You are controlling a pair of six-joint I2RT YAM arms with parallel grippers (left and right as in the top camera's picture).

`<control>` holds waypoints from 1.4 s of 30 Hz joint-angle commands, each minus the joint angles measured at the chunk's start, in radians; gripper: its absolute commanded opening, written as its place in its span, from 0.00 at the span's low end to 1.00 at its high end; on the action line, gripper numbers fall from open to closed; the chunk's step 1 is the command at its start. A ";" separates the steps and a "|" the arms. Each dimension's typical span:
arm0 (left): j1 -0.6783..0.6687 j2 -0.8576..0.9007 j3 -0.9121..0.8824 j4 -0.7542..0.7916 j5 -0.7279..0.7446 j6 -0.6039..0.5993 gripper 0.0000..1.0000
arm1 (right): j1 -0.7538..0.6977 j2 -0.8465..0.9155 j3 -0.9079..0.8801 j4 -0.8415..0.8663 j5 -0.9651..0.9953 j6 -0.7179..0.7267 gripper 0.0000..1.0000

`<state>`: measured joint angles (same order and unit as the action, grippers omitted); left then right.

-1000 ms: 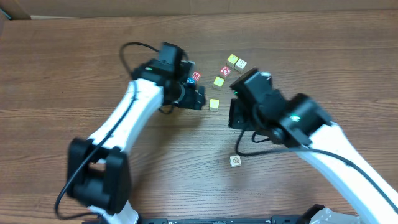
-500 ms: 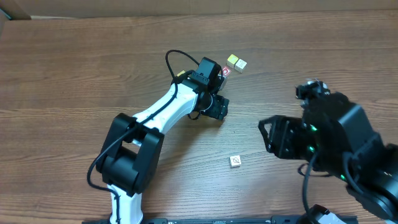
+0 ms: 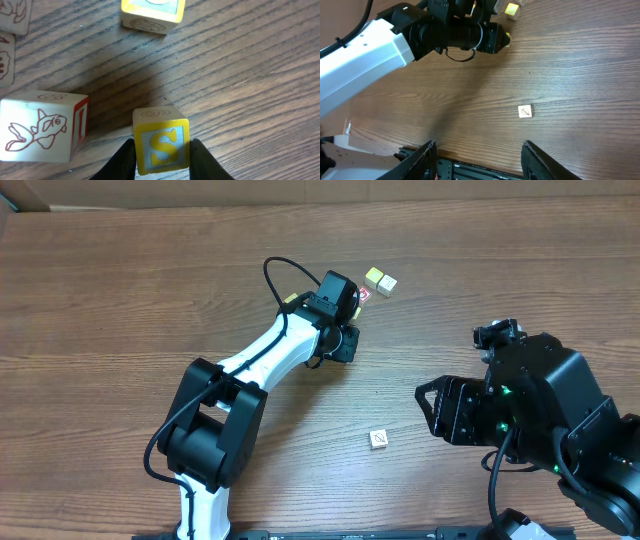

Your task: Flip 3 blocks

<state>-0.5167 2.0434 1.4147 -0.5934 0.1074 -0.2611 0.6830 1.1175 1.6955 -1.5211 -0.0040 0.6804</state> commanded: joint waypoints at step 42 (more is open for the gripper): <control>-0.043 -0.465 -0.229 -0.374 0.005 -0.253 0.04 | -0.350 0.140 0.014 -0.014 0.147 -0.039 0.54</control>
<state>-0.5346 1.6382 1.3243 -1.0027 0.0525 -0.4271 0.3744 1.2198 1.6955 -1.5383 0.1646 0.6968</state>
